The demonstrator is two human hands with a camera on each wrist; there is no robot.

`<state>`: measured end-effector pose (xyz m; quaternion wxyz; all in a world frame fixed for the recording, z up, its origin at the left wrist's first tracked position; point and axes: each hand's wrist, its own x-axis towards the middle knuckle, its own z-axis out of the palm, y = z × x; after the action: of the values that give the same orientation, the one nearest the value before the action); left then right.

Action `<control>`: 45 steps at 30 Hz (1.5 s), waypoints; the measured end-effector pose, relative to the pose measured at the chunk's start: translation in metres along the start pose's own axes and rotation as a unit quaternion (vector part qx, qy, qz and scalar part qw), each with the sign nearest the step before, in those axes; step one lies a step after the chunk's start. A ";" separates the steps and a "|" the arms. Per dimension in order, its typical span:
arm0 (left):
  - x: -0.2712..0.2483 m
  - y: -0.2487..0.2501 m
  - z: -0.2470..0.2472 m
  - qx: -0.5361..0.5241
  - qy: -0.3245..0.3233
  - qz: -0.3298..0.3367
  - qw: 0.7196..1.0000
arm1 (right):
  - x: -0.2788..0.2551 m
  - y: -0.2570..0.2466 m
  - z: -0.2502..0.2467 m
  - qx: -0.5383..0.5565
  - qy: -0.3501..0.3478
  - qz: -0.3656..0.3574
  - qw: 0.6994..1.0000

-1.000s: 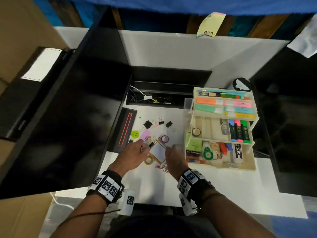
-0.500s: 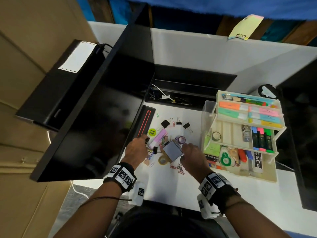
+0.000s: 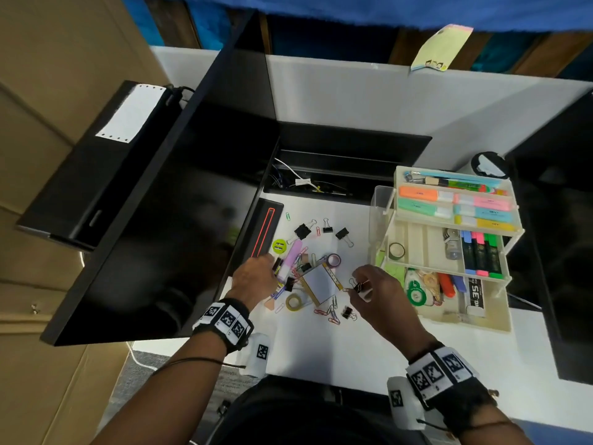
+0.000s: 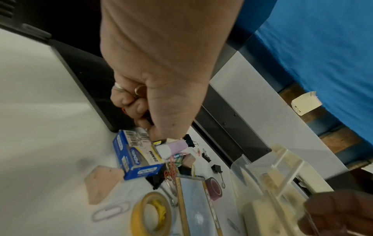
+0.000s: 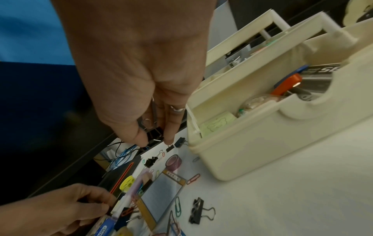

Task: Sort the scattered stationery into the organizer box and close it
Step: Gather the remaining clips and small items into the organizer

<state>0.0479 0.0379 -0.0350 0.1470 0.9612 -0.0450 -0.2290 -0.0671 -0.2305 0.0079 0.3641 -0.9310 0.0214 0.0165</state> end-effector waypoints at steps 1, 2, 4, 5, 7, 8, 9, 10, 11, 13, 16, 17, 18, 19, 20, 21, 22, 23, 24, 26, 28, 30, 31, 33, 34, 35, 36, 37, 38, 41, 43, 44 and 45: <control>0.001 0.000 0.000 -0.007 0.008 -0.011 1.000 | -0.003 0.001 -0.003 0.005 0.003 -0.003 1.000; 0.002 0.001 0.000 -0.010 0.017 -0.017 1.000 | -0.006 0.003 -0.005 0.009 0.006 -0.005 1.000; 0.003 0.003 0.000 -0.007 0.032 -0.025 0.999 | -0.012 0.008 -0.010 0.016 0.012 -0.005 1.000; 0.004 0.004 -0.001 -0.006 0.037 -0.032 0.999 | -0.015 0.011 -0.013 0.020 0.015 -0.003 1.000; 0.006 0.005 -0.002 -0.009 0.034 -0.045 0.998 | -0.019 0.017 -0.017 0.027 0.020 -0.003 0.999; 0.008 0.006 -0.003 -0.010 0.029 -0.051 0.998 | -0.021 0.019 -0.019 0.031 0.021 -0.003 0.999; 0.010 0.007 -0.004 -0.012 0.023 -0.056 0.998 | -0.022 0.022 -0.021 0.034 0.024 -0.004 0.999; 0.011 0.008 -0.004 -0.015 0.017 -0.058 0.998 | -0.024 0.024 -0.023 0.037 0.028 -0.003 0.999; 0.012 0.008 -0.005 -0.017 0.011 -0.058 0.998 | -0.025 0.026 -0.025 0.039 0.032 0.000 0.999; 0.014 0.010 -0.007 -0.019 0.008 -0.057 0.998 | -0.028 0.031 -0.031 0.046 0.043 0.020 0.998; 0.008 0.016 -0.014 -0.011 0.028 -0.045 0.999 | -0.033 0.040 -0.045 0.052 0.081 0.058 0.994; 0.004 0.020 -0.017 -0.013 0.041 -0.034 0.999 | -0.035 0.045 -0.050 0.054 0.099 0.073 0.991; 0.001 0.024 -0.019 -0.020 0.053 -0.018 0.998 | -0.038 0.051 -0.057 0.058 0.116 0.093 0.987; -0.003 0.029 -0.020 -0.036 0.062 0.001 0.997 | -0.041 0.059 -0.064 0.061 0.132 0.113 0.983; -0.008 0.036 -0.021 -0.056 0.064 0.027 0.996 | -0.043 0.067 -0.071 0.061 0.148 0.129 0.979; -0.013 0.044 -0.021 -0.070 0.058 0.059 0.994 | -0.046 0.075 -0.077 0.059 0.164 0.141 0.975; -0.019 0.055 -0.019 -0.072 0.046 0.096 0.992 | -0.050 0.082 -0.084 0.059 0.179 0.152 0.970; -0.025 0.068 -0.018 -0.064 0.028 0.133 0.989 | -0.054 0.090 -0.091 0.063 0.192 0.166 0.965; -0.031 0.082 -0.015 -0.056 0.010 0.169 0.984 | -0.057 0.096 -0.097 0.069 0.201 0.181 0.960; -0.039 0.114 -0.009 -0.039 -0.014 0.232 0.972 | -0.064 0.107 -0.107 0.070 0.201 0.205 0.955; -0.042 0.146 0.002 -0.008 -0.019 0.273 0.962 | -0.069 0.116 -0.113 0.062 0.188 0.218 0.956; -0.041 0.176 0.016 0.030 -0.030 0.306 0.951 | -0.072 0.122 -0.115 0.047 0.177 0.219 0.958; -0.039 0.188 0.023 0.052 -0.039 0.322 0.944 | -0.073 0.124 -0.115 0.045 0.172 0.214 0.961; -0.038 0.210 0.034 0.111 -0.059 0.345 0.930 | -0.073 0.127 -0.113 0.059 0.158 0.197 0.966; -0.037 0.219 0.039 0.145 -0.067 0.349 0.923 | -0.073 0.128 -0.111 0.074 0.150 0.188 0.968; -0.037 0.227 0.044 0.176 -0.076 0.348 0.918 | -0.073 0.130 -0.109 0.085 0.143 0.183 0.969; -0.035 0.233 0.048 0.204 -0.085 0.340 0.914 | -0.072 0.131 -0.107 0.091 0.135 0.183 0.969; -0.034 0.237 0.051 0.229 -0.094 0.330 0.911 | -0.071 0.133 -0.106 0.093 0.128 0.186 0.970; -0.033 0.240 0.053 0.249 -0.101 0.321 0.908 | -0.070 0.134 -0.105 0.090 0.122 0.188 0.970; -0.030 0.244 0.054 0.279 -0.115 0.306 0.903 | -0.067 0.138 -0.105 0.070 0.128 0.177 0.973; -0.029 0.245 0.050 0.271 -0.134 0.297 0.906 | -0.064 0.139 -0.108 0.065 0.130 0.165 0.976; -0.029 0.246 0.048 0.259 -0.146 0.292 0.909 | -0.062 0.139 -0.111 0.061 0.125 0.160 0.977; -0.029 0.246 0.045 0.241 -0.157 0.288 0.913 | -0.061 0.139 -0.112 0.056 0.117 0.159 0.979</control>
<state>-0.0032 -0.2041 0.0143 -0.0388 0.8645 -0.3964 -0.3066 -0.1331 -0.4068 -0.0005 0.4030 -0.8894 0.2130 -0.0359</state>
